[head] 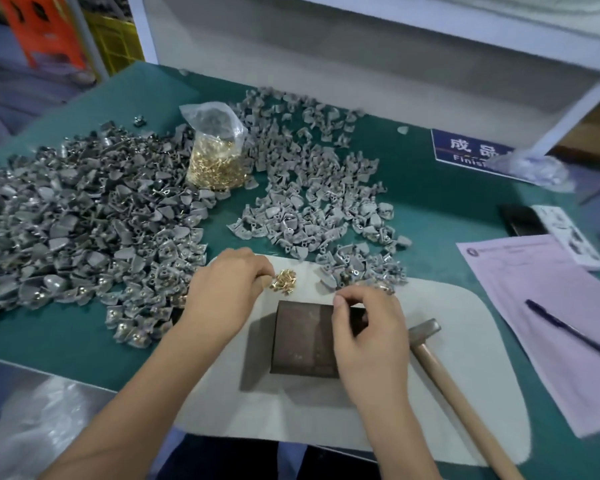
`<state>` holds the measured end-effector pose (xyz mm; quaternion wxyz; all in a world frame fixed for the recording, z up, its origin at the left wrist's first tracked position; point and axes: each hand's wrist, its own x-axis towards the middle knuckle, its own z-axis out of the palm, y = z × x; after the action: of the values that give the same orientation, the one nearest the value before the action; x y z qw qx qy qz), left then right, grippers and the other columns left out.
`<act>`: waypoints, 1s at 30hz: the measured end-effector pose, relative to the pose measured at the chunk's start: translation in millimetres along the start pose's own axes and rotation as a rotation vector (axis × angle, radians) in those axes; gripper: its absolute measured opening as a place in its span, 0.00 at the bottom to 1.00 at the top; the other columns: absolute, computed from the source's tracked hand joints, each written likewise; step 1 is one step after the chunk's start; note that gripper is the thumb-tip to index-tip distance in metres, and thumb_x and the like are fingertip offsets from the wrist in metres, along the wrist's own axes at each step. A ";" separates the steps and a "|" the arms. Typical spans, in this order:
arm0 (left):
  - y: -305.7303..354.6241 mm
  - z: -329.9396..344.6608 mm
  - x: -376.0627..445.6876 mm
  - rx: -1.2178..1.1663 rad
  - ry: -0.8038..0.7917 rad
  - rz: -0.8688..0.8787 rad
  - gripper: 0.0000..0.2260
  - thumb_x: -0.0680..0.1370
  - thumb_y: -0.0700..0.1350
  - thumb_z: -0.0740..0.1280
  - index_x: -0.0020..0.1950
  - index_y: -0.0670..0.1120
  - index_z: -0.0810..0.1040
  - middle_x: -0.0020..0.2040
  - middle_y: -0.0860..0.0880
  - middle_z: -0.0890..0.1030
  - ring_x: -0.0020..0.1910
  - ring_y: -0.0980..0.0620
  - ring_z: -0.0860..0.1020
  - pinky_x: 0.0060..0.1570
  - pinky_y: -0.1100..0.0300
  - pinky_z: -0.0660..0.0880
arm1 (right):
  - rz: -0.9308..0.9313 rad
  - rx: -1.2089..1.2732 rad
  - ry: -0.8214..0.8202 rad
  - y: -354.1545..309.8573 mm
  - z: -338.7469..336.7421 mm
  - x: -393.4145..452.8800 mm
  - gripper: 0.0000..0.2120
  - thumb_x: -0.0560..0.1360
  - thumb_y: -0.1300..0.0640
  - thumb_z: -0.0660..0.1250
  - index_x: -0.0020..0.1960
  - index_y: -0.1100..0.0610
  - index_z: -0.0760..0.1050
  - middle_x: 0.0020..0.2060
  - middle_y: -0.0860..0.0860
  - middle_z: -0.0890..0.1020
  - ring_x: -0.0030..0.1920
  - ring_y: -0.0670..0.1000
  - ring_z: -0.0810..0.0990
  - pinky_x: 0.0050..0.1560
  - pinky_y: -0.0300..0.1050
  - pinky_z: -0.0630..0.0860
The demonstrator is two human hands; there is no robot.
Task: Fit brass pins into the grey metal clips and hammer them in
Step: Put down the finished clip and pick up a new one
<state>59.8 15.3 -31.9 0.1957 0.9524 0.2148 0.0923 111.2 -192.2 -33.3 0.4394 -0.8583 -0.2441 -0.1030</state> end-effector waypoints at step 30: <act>83.5 11.2 40.9 -0.038 -0.244 0.053 0.12 0.70 0.60 0.76 0.42 0.56 0.77 0.41 0.58 0.79 0.41 0.58 0.78 0.36 0.59 0.72 | 0.186 0.194 0.081 27.1 -40.5 -2.9 0.07 0.79 0.49 0.61 0.46 0.47 0.77 0.39 0.43 0.79 0.43 0.53 0.78 0.46 0.54 0.75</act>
<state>130.3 -39.6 -3.9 0.2356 0.9581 0.1623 -0.0150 124.1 -239.1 -29.5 0.5377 -0.8257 -0.1545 -0.0725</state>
